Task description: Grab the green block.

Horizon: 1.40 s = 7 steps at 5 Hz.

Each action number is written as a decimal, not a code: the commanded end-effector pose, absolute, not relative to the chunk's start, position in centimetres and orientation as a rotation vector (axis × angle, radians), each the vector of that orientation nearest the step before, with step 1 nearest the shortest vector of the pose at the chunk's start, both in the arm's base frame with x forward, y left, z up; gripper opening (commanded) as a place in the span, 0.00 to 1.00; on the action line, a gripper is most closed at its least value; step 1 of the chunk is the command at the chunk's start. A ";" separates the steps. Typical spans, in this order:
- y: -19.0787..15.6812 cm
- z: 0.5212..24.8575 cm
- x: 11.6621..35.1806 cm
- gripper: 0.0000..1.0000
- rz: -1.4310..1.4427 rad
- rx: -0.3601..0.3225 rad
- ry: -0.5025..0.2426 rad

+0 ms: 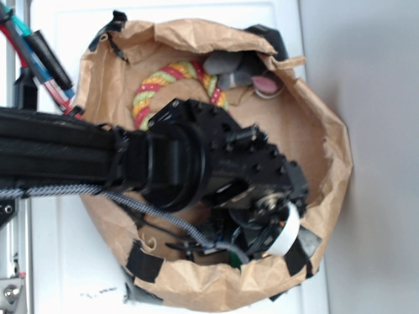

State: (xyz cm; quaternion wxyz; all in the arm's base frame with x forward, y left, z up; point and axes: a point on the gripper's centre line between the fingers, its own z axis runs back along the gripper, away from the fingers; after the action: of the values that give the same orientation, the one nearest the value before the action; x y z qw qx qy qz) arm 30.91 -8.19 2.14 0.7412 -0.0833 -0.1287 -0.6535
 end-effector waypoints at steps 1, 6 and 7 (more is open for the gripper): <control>-7.8 3.8 31.4 0.00 -1.397 -0.172 -0.272; 3.3 12.5 28.5 0.00 -0.665 0.244 -0.112; 5.5 14.5 28.2 0.00 -0.740 0.184 0.002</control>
State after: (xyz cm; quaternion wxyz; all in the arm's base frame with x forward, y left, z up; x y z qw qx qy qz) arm 28.04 6.05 12.60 0.9250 0.0753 0.0263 -0.3714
